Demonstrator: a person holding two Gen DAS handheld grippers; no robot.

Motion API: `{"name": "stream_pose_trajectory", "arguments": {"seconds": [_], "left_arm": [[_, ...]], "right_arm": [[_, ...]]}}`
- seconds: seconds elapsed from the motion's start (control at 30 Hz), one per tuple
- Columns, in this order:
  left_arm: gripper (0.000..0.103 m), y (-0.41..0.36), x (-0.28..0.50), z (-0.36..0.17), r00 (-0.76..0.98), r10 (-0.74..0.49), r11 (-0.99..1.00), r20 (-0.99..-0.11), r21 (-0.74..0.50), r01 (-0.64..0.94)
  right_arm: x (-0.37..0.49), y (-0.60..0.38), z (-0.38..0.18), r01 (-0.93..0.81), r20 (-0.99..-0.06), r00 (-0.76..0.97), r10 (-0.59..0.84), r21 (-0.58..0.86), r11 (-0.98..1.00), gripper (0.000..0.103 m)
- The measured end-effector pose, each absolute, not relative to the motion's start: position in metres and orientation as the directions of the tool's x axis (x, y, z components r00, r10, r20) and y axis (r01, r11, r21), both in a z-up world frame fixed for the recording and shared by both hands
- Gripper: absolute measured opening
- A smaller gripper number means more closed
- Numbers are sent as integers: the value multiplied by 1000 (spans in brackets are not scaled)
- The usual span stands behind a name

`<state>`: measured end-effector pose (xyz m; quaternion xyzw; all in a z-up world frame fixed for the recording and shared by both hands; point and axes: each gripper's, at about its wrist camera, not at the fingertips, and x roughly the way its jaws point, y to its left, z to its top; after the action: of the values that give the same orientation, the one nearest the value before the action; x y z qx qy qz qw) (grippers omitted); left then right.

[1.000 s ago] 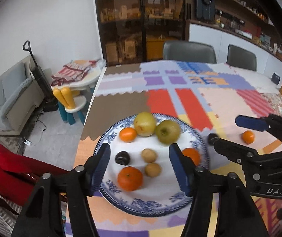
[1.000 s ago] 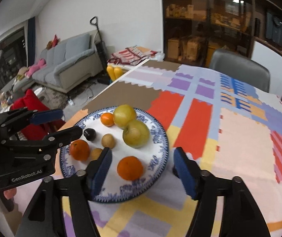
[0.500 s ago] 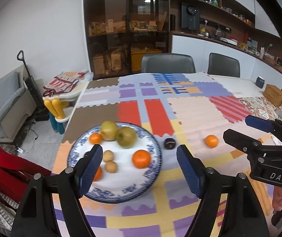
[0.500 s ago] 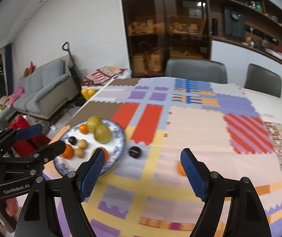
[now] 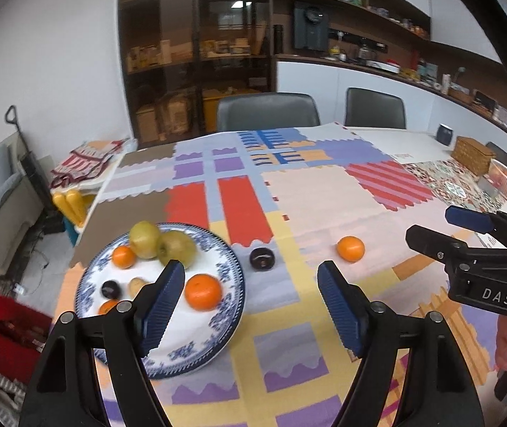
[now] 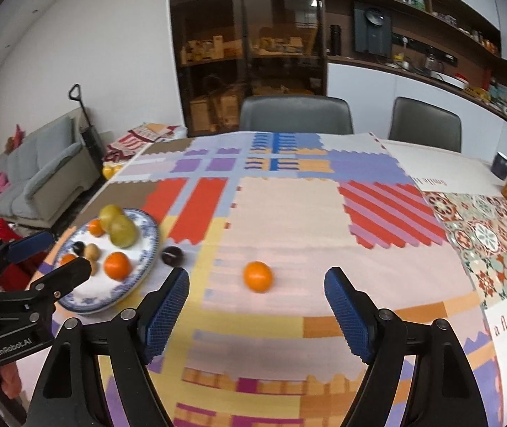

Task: Organize fruits
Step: 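Move both open tools toward the dark plum and the last orange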

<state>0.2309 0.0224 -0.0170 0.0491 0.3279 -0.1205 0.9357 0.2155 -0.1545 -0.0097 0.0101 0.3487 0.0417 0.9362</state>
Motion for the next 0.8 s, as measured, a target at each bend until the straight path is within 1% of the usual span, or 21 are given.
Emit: {"name": "stream_pose_trajectory", "arguments": {"seconds": [0.07,0.27,0.37,0.57,0.63,0.8], "left_arm": [[76,22,238,-23,750,-208,960,-627,16,279],[63,16,269,-47,700,-254,934,-667,20,357],[56,14,283,-58,670,-269,925,-692,8,379],[49,6,305,-75,623,-271,920,-733,-8,391],[48,5,312,-78,611,-269,922,-745,-16,387],[41,0,324,-84,597,-254,925,-761,-10,381]], "right_arm": [[219,-155,-15,-54,-662,747,65,37,998,79],[231,-153,-31,-13,-677,736,15,8,1000,79],[240,-152,-41,-6,-692,722,15,16,1000,79],[256,-154,-59,8,-723,690,31,51,999,78],[261,-156,-64,10,-730,682,45,71,997,76],[272,-159,-77,15,-754,652,78,116,993,68]]}}
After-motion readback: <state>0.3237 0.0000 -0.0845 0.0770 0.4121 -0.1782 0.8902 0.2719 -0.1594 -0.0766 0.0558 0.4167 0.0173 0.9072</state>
